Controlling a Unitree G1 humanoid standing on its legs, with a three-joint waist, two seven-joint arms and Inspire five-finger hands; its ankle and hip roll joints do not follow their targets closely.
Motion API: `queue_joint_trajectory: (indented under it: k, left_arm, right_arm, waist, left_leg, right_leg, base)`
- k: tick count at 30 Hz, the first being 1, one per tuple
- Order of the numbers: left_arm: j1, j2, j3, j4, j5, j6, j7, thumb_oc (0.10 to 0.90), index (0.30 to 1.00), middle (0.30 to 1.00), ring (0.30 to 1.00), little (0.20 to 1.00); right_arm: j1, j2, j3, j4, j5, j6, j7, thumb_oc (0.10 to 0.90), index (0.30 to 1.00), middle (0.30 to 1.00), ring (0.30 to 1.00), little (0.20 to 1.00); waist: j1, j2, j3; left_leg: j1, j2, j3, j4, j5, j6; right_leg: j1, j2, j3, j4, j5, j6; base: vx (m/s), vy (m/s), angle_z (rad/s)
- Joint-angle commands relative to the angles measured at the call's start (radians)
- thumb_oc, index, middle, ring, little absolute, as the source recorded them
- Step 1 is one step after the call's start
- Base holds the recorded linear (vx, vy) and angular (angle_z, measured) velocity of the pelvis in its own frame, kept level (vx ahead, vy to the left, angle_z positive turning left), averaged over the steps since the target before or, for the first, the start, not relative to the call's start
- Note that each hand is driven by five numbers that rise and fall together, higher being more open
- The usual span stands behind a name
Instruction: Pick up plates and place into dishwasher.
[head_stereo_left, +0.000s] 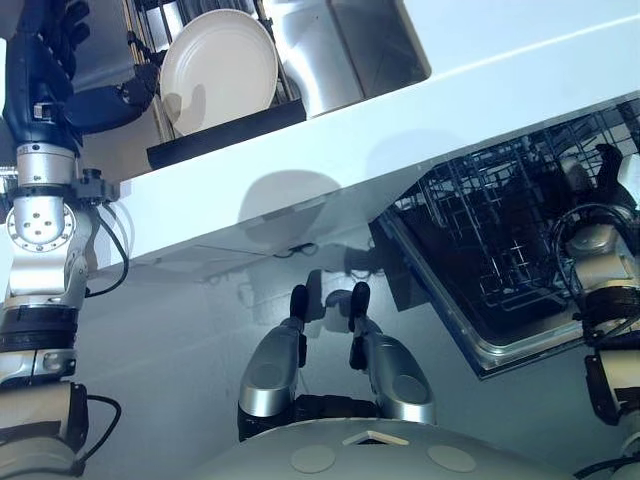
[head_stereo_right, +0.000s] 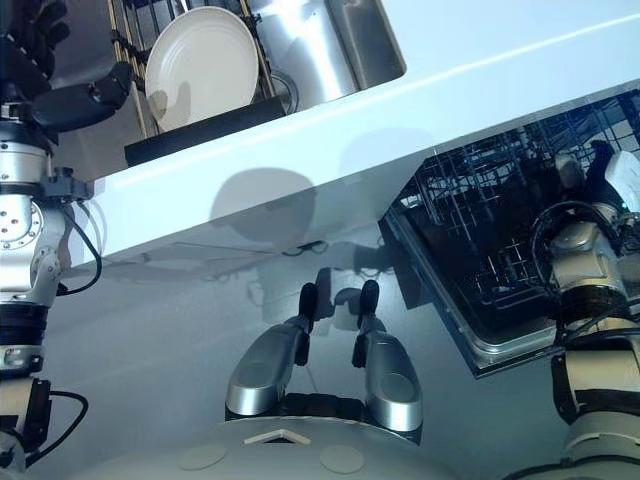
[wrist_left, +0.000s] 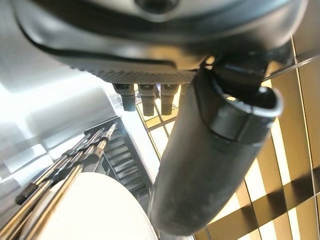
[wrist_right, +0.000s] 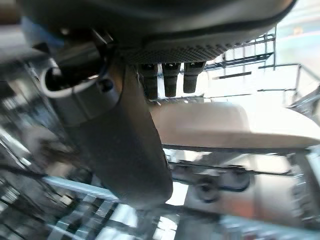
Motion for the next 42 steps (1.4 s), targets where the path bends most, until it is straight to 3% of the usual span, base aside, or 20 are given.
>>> queue_joint_trajectory:
  k: [1,5,12,23,32,34,37,42]
  left_arm:
    - [0.095,-0.088,0.052,-0.037,0.041,-0.122,0.018,0.8,0.9,0.9,0.9,0.9]
    - [0.171,-0.109,0.1,-0.046,0.034,-0.129,-0.022,0.8,0.9,0.9,0.9,0.9]
    - [0.246,-0.122,0.15,-0.048,0.028,-0.116,-0.069,0.8,0.9,0.9,0.9,0.9]
    - [0.231,-0.087,0.148,-0.033,0.107,-0.117,-0.071,0.8,0.9,0.9,0.9,0.9]
    - [0.127,-0.027,0.107,0.011,0.198,-0.065,-0.015,0.8,0.9,0.9,0.9,0.9]
    - [0.106,-0.017,0.097,0.024,0.236,-0.041,-0.015,0.8,0.9,0.9,0.9,0.9]
    - [0.075,0.012,0.086,0.062,0.287,-0.008,-0.03,0.8,0.9,0.9,0.9,0.9]
    - [0.035,0.071,0.067,0.127,0.358,0.033,-0.04,0.8,0.9,0.9,0.9,0.9]
  right_arm:
    - [0.038,-0.084,-0.104,-0.107,-0.036,-0.096,-0.112,0.8,0.9,0.9,0.9,0.9]
    - [0.178,-0.066,-0.213,-0.164,-0.069,-0.163,-0.086,0.8,0.9,0.9,0.9,0.9]
    - [0.316,-0.037,-0.311,-0.232,-0.102,-0.202,-0.053,0.8,0.9,0.9,0.9,0.9]
    - [0.345,-0.011,-0.331,-0.305,-0.057,-0.273,0.004,0.8,0.9,0.9,0.9,0.9]
    - [0.334,0.013,-0.278,-0.375,0.032,-0.318,0.146,0.8,0.9,0.9,0.9,0.9]
    - [0.337,0.027,-0.275,-0.395,0.126,-0.333,0.213,0.8,0.9,0.9,0.9,0.9]
    - [0.336,0.091,-0.263,-0.474,0.396,-0.356,0.452,0.8,0.9,0.9,0.9,0.9]
    - [0.352,0.207,-0.234,-0.543,0.679,-0.292,0.832,0.8,0.9,0.9,0.9,0.9]
  waist:
    - [-0.011,-0.01,-0.106]
    - [-0.017,-0.013,-0.157]
    - [-0.03,-0.018,-0.243]
    - [-0.057,-0.015,-0.336]
    - [-0.093,-0.006,-0.399]
    - [-0.098,-0.005,-0.408]
    - [-0.108,-0.004,-0.415]
    - [-0.13,-0.001,-0.417]
  left_leg:
    - [-0.059,-0.041,0.029,0.023,-0.011,0.046]
    - [-0.015,-0.047,0.042,0.002,-0.02,0.052]
    - [0.04,-0.055,0.068,-0.006,-0.041,0.063]
    - [0.111,-0.06,0.084,-0.056,-0.067,0.07]
    - [0.164,-0.066,0.111,-0.112,-0.079,0.07]
    - [0.162,-0.068,0.12,-0.112,-0.076,0.071]
    - [0.164,-0.073,0.125,-0.106,-0.085,0.076]
    - [0.157,-0.078,0.148,-0.08,-0.103,0.088]
  right_leg:
    - [-0.056,0.015,-0.032,0.183,-0.139,0.064]
    - [-0.02,0.008,-0.031,0.16,-0.135,0.075]
    - [0.018,0.0,-0.026,0.146,-0.131,0.088]
    - [0.053,-0.012,-0.016,0.136,-0.149,0.11]
    - [0.068,-0.018,-0.007,0.108,-0.137,0.128]
    - [0.066,-0.022,-0.006,0.1,-0.13,0.127]
    - [0.065,-0.026,-0.007,0.095,-0.131,0.127]
    - [0.054,-0.037,-0.002,0.102,-0.135,0.127]
  base:
    - [0.04,0.075,-0.04]
    - [0.07,0.073,-0.09]
    - [0.06,0.059,-0.16]
    - [-0.06,0.059,-0.08]
    - [-0.05,0.07,-0.05]
    - [-0.06,0.073,-0.11]
    - [-0.03,0.071,-0.05]
    - [-0.03,0.076,-0.06]
